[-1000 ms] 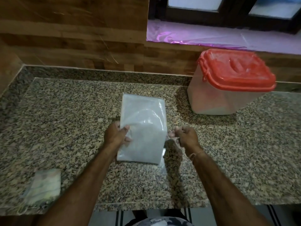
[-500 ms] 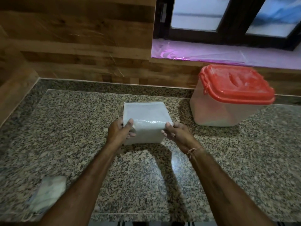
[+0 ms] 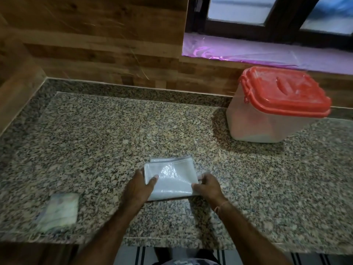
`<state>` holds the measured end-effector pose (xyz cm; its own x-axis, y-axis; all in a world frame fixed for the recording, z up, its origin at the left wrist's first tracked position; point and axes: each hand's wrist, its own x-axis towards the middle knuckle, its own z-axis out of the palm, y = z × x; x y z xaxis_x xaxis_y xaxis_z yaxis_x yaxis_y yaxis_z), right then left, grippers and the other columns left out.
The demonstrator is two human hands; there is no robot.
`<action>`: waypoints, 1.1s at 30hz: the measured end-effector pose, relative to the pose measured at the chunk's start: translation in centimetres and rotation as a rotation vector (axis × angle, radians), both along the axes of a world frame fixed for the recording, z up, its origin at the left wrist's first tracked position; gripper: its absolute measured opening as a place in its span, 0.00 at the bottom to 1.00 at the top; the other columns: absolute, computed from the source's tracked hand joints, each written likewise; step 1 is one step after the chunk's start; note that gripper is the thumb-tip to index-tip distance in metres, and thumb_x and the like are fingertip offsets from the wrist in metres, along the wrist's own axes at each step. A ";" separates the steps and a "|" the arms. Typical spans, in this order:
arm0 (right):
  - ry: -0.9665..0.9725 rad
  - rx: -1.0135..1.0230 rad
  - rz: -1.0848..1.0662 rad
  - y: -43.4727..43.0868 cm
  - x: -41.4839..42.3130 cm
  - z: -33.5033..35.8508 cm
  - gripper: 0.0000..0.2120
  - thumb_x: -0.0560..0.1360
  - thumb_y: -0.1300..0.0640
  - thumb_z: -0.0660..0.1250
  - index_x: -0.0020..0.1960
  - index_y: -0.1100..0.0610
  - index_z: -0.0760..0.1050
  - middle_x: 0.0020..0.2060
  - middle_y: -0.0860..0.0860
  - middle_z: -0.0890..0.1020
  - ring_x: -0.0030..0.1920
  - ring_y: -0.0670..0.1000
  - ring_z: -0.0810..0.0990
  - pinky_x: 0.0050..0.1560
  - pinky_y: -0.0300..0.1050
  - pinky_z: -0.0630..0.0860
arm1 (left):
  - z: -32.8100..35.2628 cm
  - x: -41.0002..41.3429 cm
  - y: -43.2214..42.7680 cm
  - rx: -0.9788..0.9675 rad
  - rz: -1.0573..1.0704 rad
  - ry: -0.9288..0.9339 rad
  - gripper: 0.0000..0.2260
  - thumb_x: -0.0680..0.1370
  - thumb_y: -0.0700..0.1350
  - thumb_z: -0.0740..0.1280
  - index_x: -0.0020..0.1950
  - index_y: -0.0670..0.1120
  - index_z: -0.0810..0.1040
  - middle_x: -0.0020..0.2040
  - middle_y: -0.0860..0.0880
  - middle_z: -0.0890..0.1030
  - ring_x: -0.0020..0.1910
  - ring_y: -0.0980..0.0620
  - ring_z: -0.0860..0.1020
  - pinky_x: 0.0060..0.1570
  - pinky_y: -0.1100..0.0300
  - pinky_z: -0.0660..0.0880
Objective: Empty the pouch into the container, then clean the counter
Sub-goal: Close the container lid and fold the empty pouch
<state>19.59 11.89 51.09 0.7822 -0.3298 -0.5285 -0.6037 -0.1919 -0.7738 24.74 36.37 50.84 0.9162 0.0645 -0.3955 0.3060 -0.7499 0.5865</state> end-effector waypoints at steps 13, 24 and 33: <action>0.095 -0.261 0.064 1.4 0.7 -0.7 0.21 0.85 0.46 0.56 0.61 0.62 0.74 0.58 0.60 0.81 0.58 0.60 0.80 0.58 0.53 0.77 | 0.1 -1.3 -4.6 0.196 -0.032 -0.020 0.31 0.82 0.60 0.60 0.77 0.41 0.61 0.74 0.38 0.68 0.71 0.38 0.69 0.68 0.45 0.68; 0.075 -0.075 -0.131 0.5 0.3 -1.8 0.09 0.80 0.52 0.65 0.52 0.57 0.78 0.49 0.54 0.83 0.51 0.58 0.82 0.54 0.55 0.82 | -0.1 -1.2 -4.3 -0.565 0.412 0.145 0.11 0.75 0.51 0.77 0.43 0.43 0.83 0.41 0.44 0.85 0.44 0.41 0.85 0.42 0.56 0.77; 0.039 0.059 -0.211 -0.5 -0.2 -2.0 0.19 0.74 0.43 0.67 0.31 0.54 0.75 0.32 0.50 0.79 0.38 0.53 0.77 0.41 0.49 0.74 | -0.8 -2.0 -3.8 -0.520 0.401 0.143 0.11 0.74 0.49 0.78 0.50 0.43 0.84 0.46 0.46 0.87 0.49 0.41 0.85 0.47 0.51 0.81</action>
<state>19.35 11.37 49.12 0.6778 -0.4519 -0.5799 -0.6551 -0.0131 -0.7555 22.73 32.52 50.00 0.7973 0.1576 -0.5827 0.6035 -0.1929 0.7737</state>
